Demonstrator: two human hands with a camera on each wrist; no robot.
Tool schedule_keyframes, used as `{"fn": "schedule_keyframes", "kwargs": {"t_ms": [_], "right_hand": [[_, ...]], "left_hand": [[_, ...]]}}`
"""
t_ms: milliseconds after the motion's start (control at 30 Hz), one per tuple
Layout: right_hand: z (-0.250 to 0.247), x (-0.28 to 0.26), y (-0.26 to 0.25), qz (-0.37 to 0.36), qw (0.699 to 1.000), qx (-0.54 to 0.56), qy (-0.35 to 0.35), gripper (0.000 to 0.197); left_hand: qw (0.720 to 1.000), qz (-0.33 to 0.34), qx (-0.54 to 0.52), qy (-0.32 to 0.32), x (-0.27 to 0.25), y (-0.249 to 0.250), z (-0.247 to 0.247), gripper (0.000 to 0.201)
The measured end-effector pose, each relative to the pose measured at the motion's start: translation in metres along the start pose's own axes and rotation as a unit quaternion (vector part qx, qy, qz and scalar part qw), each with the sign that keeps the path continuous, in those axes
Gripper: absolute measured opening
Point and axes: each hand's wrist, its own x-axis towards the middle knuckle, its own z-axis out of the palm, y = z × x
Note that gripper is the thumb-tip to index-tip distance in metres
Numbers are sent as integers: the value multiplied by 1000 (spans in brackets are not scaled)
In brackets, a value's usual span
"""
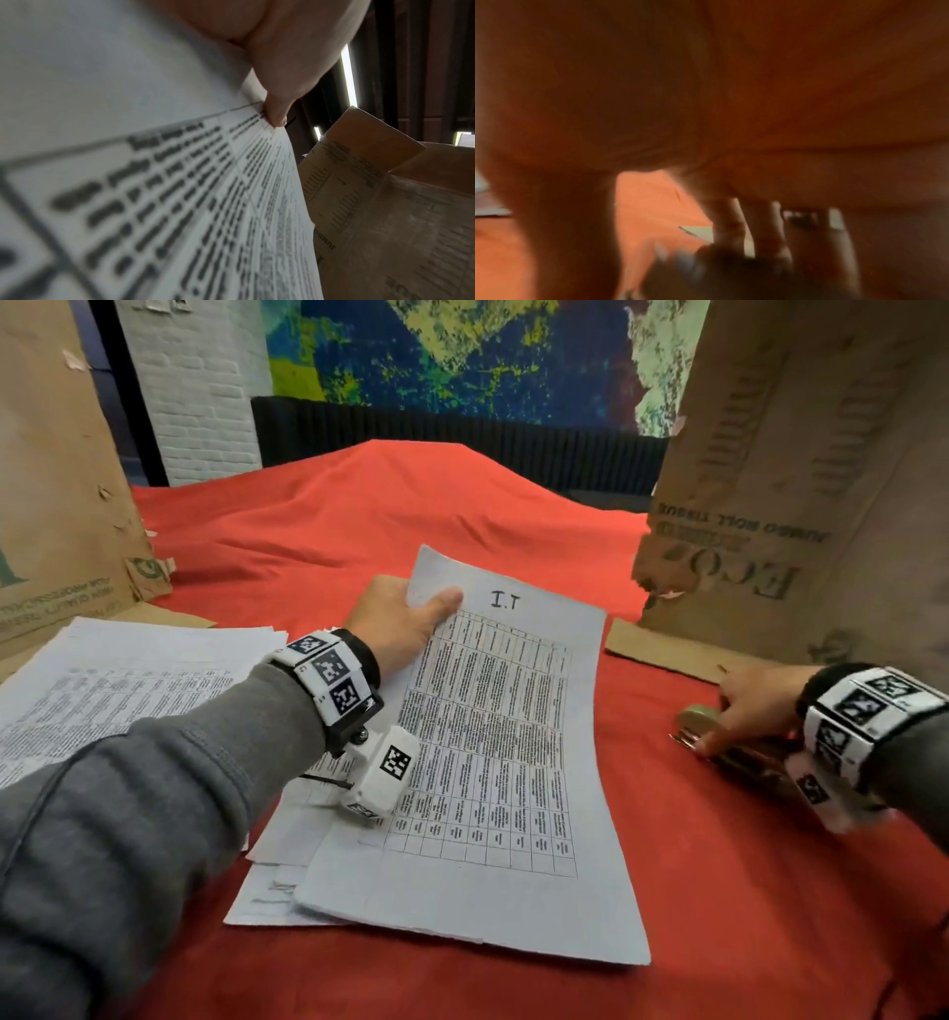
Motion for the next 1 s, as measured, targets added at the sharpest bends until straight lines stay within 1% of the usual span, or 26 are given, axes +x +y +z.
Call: {"fn": "schedule_keyframes", "kwargs": {"t_ms": [67,100,133,167,200,233,267,300,333,367,433,467,533,567,600,633,667,733,800,867,933,1000], "right_hand": [[0,-6,10,11,1000,8,12,42],[-4,-10,13,4,999,44,15,39],[-11,-15,16,-9,992,120,32,36],[-19,-21,17,-32,968,243,61,32],[-29,-30,14,-53,915,392,82,28],[-42,-39,7,-75,841,529,90,22],[-57,-47,-2,-100,765,630,91,18],[-72,-55,-13,-126,702,694,95,15],[-86,-61,-27,-159,649,738,97,12],[-98,-64,-42,-190,611,761,105,11],[-121,-69,-79,-231,559,786,130,15],[-131,-69,-99,-233,537,796,155,16],[-145,-66,-138,-221,487,819,208,9],[-151,-62,-153,-216,465,827,229,20],[-154,-59,-165,-215,453,830,244,35],[-157,-57,-174,-210,450,828,261,42],[-159,-54,-181,-204,457,820,279,42],[-161,-47,-191,-206,473,801,302,32],[-160,-43,-195,-211,488,792,300,29],[-159,-44,-198,-218,504,786,284,28],[-158,-46,-201,-222,503,789,275,28],[-160,-51,-207,-216,507,787,279,32]], "left_hand": [[1000,3,-2,7,-1,4,3,40],[1000,7,-1,6,-1,6,4,41],[1000,12,2,4,-2,8,4,42],[1000,18,5,0,-3,11,4,41],[1000,24,5,-5,-4,13,5,40],[999,30,2,-8,-6,15,5,40],[999,35,0,-10,-7,17,5,41],[999,39,-1,-12,-8,18,6,42],[999,44,-1,-13,-8,18,6,42],[998,54,0,-14,-8,18,6,42],[997,81,10,-18,-10,19,5,40],[995,95,17,-20,-11,20,5,40],[994,110,26,-14,-14,21,5,41],[993,112,26,-6,-15,22,5,42],[993,113,31,2,-17,23,6,44],[993,113,39,10,-17,24,5,46],[992,112,48,17,-18,25,5,48],[992,109,61,23,-19,25,3,48],[992,103,71,22,-18,25,1,51],[991,99,84,30,-18,25,0,53],[990,98,97,38,-17,24,1,50],[988,94,113,42,-16,23,2,44]]}}
